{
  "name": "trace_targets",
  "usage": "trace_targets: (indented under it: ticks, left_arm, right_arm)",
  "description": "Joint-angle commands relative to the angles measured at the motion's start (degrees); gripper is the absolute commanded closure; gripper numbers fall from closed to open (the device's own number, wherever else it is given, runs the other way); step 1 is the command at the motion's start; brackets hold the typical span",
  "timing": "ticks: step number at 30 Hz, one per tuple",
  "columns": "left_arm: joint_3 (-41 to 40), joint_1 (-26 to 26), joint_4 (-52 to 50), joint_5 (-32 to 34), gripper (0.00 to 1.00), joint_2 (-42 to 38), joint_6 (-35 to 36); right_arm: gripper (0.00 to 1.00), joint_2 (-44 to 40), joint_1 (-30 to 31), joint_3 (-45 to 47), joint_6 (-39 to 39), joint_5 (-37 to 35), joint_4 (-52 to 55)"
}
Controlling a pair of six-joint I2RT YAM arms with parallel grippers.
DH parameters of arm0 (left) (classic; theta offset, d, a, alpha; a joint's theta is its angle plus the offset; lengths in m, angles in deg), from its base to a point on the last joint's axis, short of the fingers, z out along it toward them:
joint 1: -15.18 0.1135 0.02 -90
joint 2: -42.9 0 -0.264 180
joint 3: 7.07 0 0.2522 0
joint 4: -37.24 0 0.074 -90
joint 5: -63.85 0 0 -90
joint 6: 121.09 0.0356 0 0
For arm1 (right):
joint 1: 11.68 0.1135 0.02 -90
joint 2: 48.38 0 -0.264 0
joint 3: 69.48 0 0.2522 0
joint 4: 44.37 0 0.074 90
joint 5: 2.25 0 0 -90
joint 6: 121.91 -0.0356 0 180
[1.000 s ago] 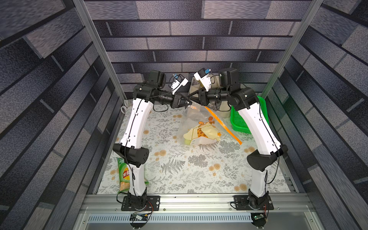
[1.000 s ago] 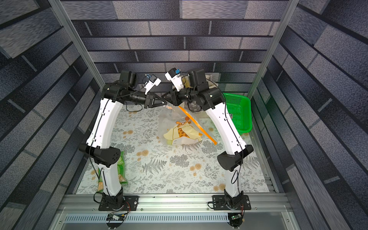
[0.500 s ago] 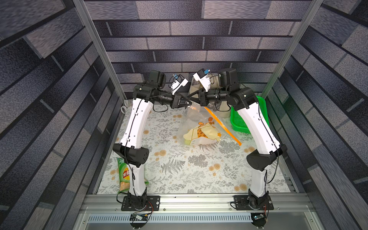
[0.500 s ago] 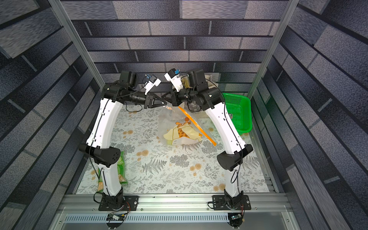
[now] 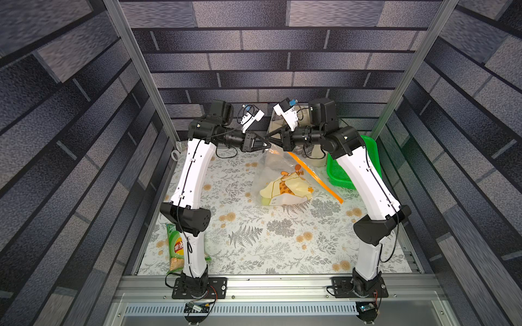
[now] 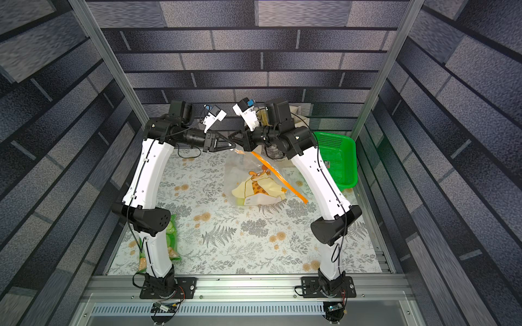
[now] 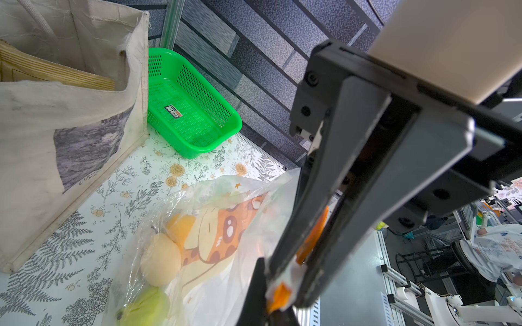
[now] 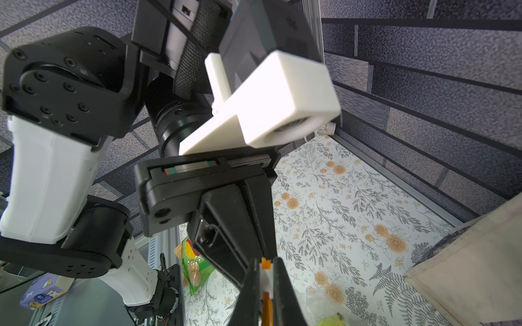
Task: Open the zip-top bag and take out the pear
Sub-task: Unzip the zipper on the zipper food storage bag.
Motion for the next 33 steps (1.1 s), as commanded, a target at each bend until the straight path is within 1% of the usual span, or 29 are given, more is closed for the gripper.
trace_targets:
  ticks: [1,11,18,27,33]
  left_arm:
    - [-0.28,1.86,3.65,-0.57,1.00,-0.33,-1.97]
    - [-1.16,3.04,4.81,1.04,1.00,-0.32,-3.27]
    - [-2.21,6.45,4.70,2.05,1.00,-1.29,-3.18]
    - [-9.80,13.08,8.01,8.15,1.00,-4.69,-3.88]
    - [-9.53,17.49,9.17,15.19,1.00,-4.81,-5.59]
  right_arm:
    - [1.00,-3.13,-1.11,2.82,0.77,0.11,3.58]
    - [1.00,-8.66,-2.95,11.13,1.24,-0.24,2.21]
    - [1.00,-13.79,-4.57,18.67,1.39,-0.99,0.49]
    - [1.00,-20.78,-6.91,28.92,1.12,-3.06,-1.69]
    - [1.00,-24.06,-8.61,32.69,1.30,-4.56,-1.70]
